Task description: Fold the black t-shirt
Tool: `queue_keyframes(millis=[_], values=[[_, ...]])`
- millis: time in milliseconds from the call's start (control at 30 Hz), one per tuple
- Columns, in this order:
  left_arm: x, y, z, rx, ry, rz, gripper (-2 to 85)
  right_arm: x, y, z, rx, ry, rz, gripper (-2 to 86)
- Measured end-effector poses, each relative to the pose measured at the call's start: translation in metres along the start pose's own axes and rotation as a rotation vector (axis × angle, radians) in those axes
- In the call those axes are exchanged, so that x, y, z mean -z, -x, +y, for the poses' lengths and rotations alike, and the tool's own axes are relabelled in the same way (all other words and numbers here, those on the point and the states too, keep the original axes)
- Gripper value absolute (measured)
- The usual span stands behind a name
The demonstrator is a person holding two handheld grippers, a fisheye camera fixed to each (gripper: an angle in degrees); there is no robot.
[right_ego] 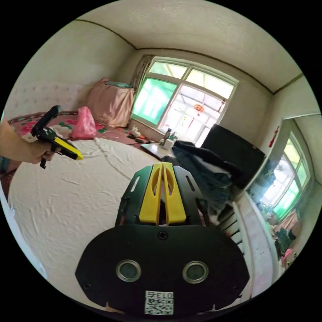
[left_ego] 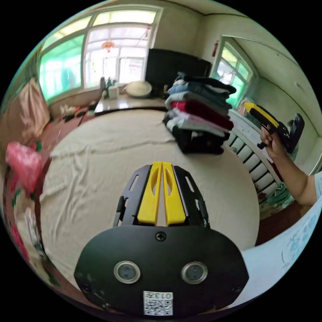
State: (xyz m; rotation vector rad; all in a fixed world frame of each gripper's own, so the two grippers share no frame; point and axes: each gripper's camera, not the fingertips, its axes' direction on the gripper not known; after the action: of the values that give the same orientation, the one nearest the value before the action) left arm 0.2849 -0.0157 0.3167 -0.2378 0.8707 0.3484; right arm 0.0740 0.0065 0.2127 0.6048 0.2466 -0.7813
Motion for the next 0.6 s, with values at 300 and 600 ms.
queue_keyframes(millis=[300, 600], values=[[0.205, 0.162, 0.361, 0.689, 0.143, -0.355, 3.0, -0.093, 0.213, -0.031, 0.015, 0.126, -0.714, 2.7], [0.453, 0.255, 0.670, 1.193, 0.015, -0.817, 16.2, -0.168, 0.508, -0.108, 0.243, 0.303, -1.335, 10.4]])
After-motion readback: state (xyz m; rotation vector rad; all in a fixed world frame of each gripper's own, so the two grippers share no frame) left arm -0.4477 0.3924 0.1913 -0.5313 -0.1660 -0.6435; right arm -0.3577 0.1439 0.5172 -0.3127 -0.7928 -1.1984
